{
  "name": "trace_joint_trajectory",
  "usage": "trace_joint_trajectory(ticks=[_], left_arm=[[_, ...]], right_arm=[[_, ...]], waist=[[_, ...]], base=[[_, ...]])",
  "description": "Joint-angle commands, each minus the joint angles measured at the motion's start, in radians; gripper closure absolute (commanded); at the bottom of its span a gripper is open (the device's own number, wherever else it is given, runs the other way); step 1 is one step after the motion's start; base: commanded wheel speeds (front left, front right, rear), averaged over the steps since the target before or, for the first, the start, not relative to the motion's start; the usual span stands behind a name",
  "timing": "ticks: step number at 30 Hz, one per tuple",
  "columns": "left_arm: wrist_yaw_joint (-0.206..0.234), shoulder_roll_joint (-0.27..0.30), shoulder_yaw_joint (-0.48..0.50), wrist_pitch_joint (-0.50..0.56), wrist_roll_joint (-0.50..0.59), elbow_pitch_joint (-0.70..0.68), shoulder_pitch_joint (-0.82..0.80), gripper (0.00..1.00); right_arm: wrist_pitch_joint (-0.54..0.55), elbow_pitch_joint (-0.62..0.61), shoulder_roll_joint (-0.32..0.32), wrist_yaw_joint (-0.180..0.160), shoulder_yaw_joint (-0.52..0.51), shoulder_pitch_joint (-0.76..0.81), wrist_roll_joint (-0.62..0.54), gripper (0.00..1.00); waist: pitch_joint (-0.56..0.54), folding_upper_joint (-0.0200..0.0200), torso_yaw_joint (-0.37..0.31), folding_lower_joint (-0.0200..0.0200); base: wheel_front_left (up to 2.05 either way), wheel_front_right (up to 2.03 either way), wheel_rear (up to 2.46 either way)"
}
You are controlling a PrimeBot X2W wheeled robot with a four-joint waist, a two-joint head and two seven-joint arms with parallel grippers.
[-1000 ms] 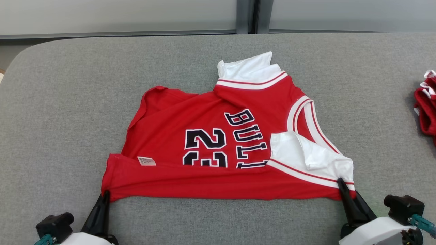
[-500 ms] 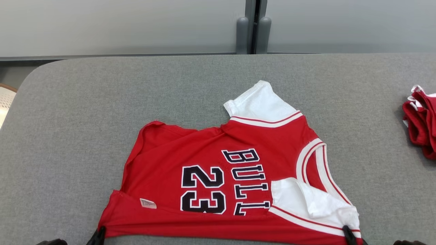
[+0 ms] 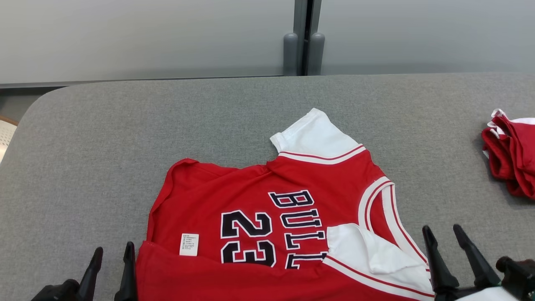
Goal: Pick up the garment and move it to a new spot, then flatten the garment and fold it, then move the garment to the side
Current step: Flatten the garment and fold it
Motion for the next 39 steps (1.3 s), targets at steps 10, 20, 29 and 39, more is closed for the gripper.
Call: trace_joint_trajectory(ticks=[10,20,29,39], left_arm=[[0.058,0.008,-0.010,-0.056,0.102,-0.122,-0.070,0.00],[0.089,0.019,-0.034,0.012,0.119,-0.168,-0.052,0.00],[0.055,0.034,-0.074,0.071,0.113,-0.146,-0.162,0.00],[-0.082,0.023,-0.160,0.139,0.090,0.192,-0.532,0.00]], right_arm=[[-0.004,-0.121,-0.040,0.000,0.019,-0.111,-0.099,0.00],[0.013,-0.132,-0.032,0.000,0.010,-0.109,-0.102,0.00],[0.016,-0.130,-0.027,0.000,0.014,-0.132,-0.093,0.00],[0.005,-0.118,-0.026,0.000,0.059,-0.227,-0.102,0.00]], waist=[[-0.039,-0.0001,-0.016,0.0000],[-0.040,-0.0001,-0.023,0.0000],[0.008,-0.0001,-0.015,0.0000],[0.152,-0.0001,-0.054,0.0000]], base=[[0.00,0.00,0.00],[0.00,0.00,0.00],[0.00,0.00,0.00],[0.00,0.00,0.00]])
